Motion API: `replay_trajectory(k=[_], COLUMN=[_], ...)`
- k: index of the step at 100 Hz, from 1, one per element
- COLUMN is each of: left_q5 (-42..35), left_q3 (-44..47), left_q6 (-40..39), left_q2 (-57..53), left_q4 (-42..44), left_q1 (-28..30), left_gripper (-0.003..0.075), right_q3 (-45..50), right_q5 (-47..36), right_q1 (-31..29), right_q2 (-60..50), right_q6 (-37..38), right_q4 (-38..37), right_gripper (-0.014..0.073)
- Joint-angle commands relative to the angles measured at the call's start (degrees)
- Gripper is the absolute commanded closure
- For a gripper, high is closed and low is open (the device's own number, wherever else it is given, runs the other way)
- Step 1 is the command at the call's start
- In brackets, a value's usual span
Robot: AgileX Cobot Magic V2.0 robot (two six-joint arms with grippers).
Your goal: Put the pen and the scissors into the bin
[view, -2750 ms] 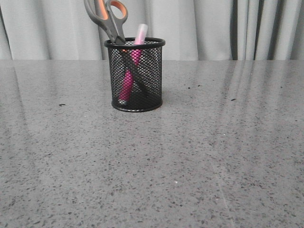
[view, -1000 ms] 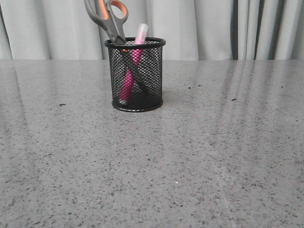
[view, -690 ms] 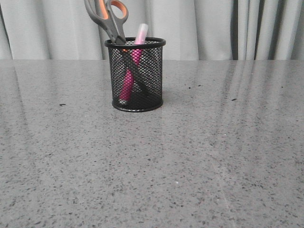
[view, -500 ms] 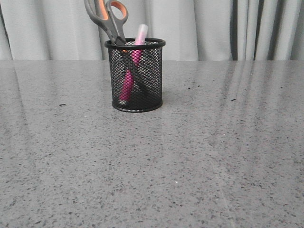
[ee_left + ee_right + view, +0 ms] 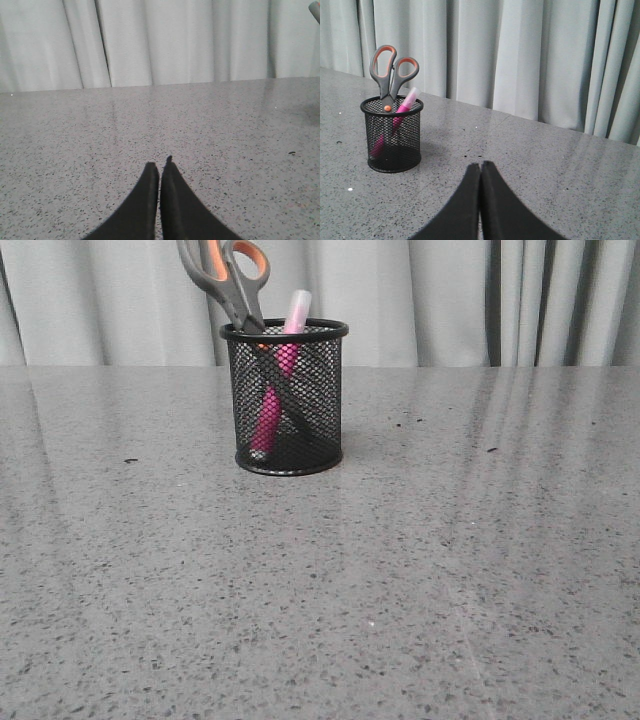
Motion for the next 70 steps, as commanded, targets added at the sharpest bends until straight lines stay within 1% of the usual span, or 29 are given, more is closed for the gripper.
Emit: replay_trajectory(k=[1,35,43,50,55,57,62,70], left_q5=[-4.0,-4.0,-4.0,-4.0,-4.0,-4.0,-4.0,-4.0], left_q3=[1.3,1.3,1.3,1.3,1.3,1.3,1.3,1.3], left_q6=[0.0,0.0,0.0,0.0,0.0,0.0,0.0,0.0], left_q2=[-1.8,-1.8,-1.8,-1.8,-1.8,-1.8,-1.8,-1.8], left_q4=[-0.5,-0.5,-0.5,-0.5,-0.5,-0.5,-0.5,-0.5], left_q1=[0.1,0.1,0.1,0.1,0.1,0.1,0.1,0.1], left_gripper=[0.074,0.074,0.074,0.074,0.074,0.074,0.074,0.074], right_q3=[-1.6,-1.6,-1.6,-1.6,-1.5,-1.2,-0.4,1.3], right_q5=[-3.8,-4.1,-3.1,0.9,3.2,3.4,1.5,-4.1], right_q1=[-0.4,-0.4,-0.6,-1.3,-2.5,-3.1,-4.7,-8.5], right_q2=[0.4,0.4,0.4,0.4,0.4,0.4,0.4,0.4], right_q6=[-0.5,-0.5,-1.3,-3.3,-7.5,-9.6,-13.9,-20.6], right_q4=[-0.3,-0.3,-0.4,4.4,10.5,11.6,14.5,19.7], right_gripper=[0.0648,0.0648,0.0648,0.0648,0.0648,0.0648,0.0648,0.0648])
